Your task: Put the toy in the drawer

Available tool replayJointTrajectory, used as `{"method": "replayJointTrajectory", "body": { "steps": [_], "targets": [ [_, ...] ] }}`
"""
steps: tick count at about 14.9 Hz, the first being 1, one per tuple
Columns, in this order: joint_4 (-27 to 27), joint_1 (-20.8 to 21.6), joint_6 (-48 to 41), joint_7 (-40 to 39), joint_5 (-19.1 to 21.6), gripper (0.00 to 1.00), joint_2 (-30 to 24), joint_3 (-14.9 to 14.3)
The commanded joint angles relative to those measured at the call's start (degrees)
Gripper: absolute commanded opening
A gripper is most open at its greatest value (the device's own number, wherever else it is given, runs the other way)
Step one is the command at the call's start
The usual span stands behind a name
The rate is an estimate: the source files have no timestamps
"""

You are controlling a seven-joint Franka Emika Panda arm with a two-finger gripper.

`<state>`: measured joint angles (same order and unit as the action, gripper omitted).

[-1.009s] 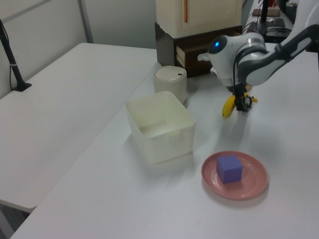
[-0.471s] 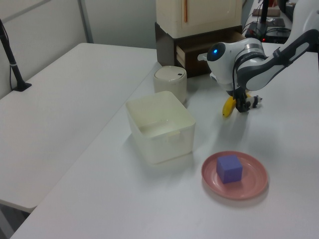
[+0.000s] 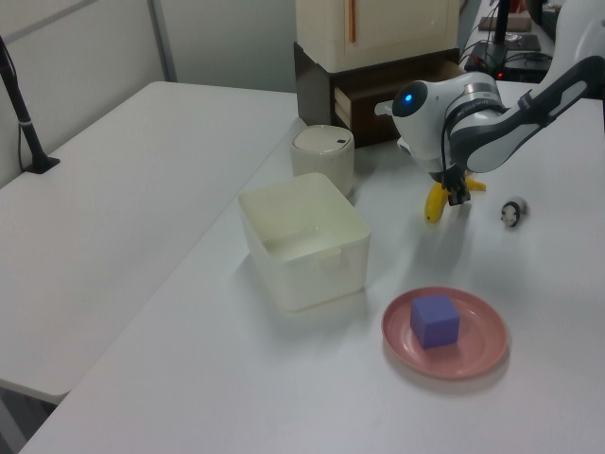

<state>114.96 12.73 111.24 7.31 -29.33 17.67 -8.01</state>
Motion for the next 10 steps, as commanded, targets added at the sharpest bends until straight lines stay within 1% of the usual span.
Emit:
{"method": "replayJointTrajectory", "body": {
  "steps": [1,4,5,6,7,9,10],
  "targets": [
    [0.88,0.28,0.73,-0.55,-0.82,0.0,-0.88,0.01],
    [0.88,0.19,0.55,-0.46,-0.82,0.0,-1.14,0.01],
    [0.8,0.02,-0.06,-0.55,-0.56,0.12,-1.67,0.01],
    [0.62,-0.07,-1.63,-0.72,-0.47,0.27,-2.37,0.01],
    [0.36,0.02,-3.04,-1.16,-0.38,0.38,-2.99,0.27],
    [0.35,-0.33,-5.15,-1.42,-0.29,0.62,-4.48,2.2],
    [0.35,-0.33,-6.9,-1.34,-0.29,0.78,-4.92,2.99]
  ]
}}
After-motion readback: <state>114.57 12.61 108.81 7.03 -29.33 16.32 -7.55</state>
